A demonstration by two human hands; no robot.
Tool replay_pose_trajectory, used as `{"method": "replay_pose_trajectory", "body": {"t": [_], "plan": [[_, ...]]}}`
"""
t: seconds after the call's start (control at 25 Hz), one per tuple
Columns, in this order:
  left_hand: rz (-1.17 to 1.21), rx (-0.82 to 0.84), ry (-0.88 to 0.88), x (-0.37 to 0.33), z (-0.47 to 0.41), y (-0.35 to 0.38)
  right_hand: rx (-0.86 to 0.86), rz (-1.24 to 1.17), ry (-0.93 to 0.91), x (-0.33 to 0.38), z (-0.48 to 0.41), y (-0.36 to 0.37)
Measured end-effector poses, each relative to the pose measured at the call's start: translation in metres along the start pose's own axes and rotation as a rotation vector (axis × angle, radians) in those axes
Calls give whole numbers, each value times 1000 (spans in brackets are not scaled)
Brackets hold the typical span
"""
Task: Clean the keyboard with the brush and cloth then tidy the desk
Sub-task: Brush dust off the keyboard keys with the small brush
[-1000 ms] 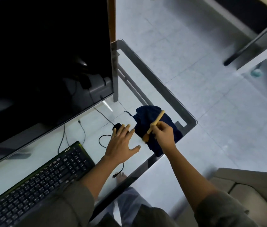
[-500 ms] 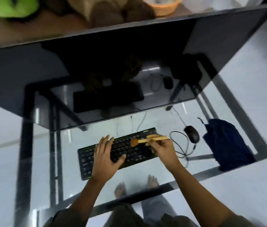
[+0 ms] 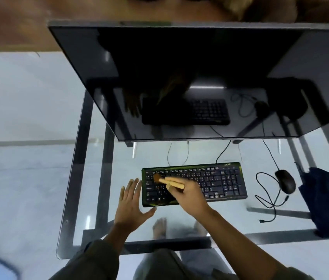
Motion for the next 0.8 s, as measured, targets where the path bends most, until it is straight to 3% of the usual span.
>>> {"method": "replay_pose_trajectory", "body": {"t": [0.16, 0.28, 0.8], "plan": [[-57, 8, -6, 0, -2, 5, 119, 155, -23, 10, -3, 17], [-39, 0, -12, 2, -2, 5, 41, 209, -24, 14, -9, 14], [-36, 8, -23, 5, -3, 6, 68, 464, -41, 38, -43, 32]]}}
Point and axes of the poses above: each hand's wrist, its own z-axis away from the middle knuckle, its own y-axis out of the palm, x = y × z, the point moved 5 cm from there along -z, towards the middle knuckle, and after that the axes turned 7 degrees about z, right-handed, at the moved point
